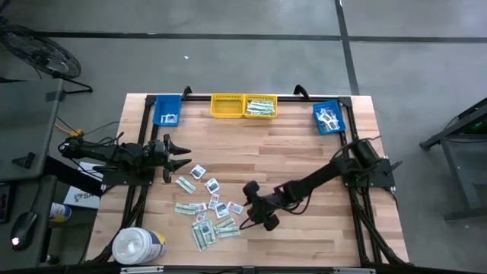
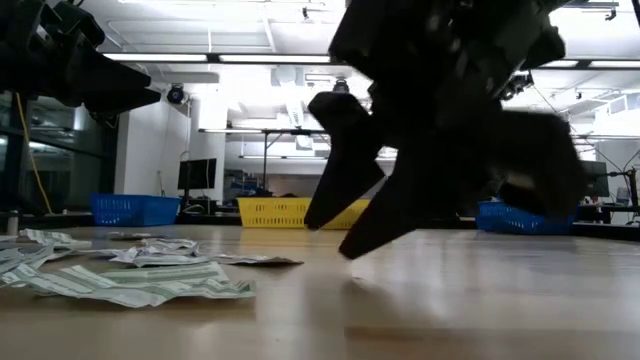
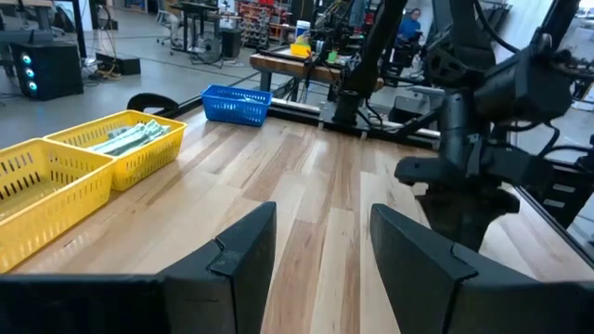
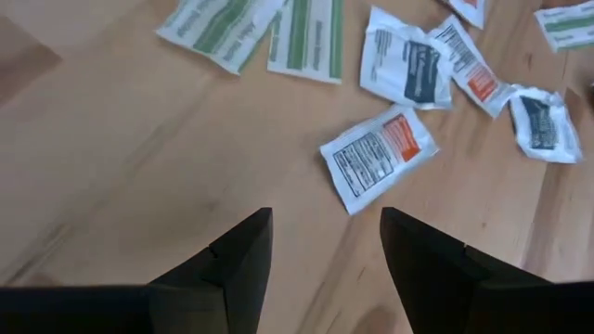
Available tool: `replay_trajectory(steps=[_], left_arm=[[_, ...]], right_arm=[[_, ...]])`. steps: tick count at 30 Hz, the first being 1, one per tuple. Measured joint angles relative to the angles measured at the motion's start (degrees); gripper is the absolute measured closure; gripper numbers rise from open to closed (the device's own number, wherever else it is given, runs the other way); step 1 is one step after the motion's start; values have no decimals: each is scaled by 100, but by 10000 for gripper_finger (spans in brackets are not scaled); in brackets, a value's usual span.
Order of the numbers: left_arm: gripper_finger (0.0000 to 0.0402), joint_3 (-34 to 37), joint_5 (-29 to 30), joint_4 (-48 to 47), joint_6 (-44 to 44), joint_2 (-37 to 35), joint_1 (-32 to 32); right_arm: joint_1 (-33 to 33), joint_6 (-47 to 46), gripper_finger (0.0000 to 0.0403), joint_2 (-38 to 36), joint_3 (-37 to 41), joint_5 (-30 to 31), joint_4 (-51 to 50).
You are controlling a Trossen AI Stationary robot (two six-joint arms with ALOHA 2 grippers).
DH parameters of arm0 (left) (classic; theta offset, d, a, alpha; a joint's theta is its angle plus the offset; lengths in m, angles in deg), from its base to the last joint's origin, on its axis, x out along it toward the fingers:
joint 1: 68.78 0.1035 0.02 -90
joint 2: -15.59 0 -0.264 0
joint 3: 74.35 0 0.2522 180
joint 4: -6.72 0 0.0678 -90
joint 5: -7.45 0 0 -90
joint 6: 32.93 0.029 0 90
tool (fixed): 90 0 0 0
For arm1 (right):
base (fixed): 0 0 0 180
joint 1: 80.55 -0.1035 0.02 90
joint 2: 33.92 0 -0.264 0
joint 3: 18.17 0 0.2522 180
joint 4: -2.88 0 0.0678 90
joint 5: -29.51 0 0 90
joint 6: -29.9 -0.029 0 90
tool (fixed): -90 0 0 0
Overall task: Pick & Place First Aid Supplies
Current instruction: Put the orange ointment pack into the left yellow bin
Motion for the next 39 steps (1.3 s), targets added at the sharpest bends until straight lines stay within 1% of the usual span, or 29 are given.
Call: replay_trajectory(steps=[6, 14, 16, 19, 26, 30, 33, 39], left_arm=[[224, -2, 3, -2, 0, -2, 0], [224, 0, 4, 0, 0, 0, 0], [224, -2, 4, 0, 0, -1, 1], [224, -2, 4, 0, 0, -2, 1], [224, -2, 2, 0, 0, 0, 0], [224, -2, 2, 0, 0, -2, 1], [224, -2, 2, 0, 0, -1, 2], [224, -2, 2, 0, 0, -2, 0]], right_arm=[[-15, 236, 208, 237, -281, 244, 32], [-49, 335, 208, 553, -574, 256, 52], [-54, 466, 208, 595, -577, 295, 78], [-62, 673, 208, 678, -583, 519, 126], [-57, 1266, 208, 936, -585, 647, 430], [-51, 1241, 208, 946, -588, 653, 336], [-38, 1222, 208, 949, -595, 822, 219], [9, 1213, 208, 946, -594, 893, 123]])
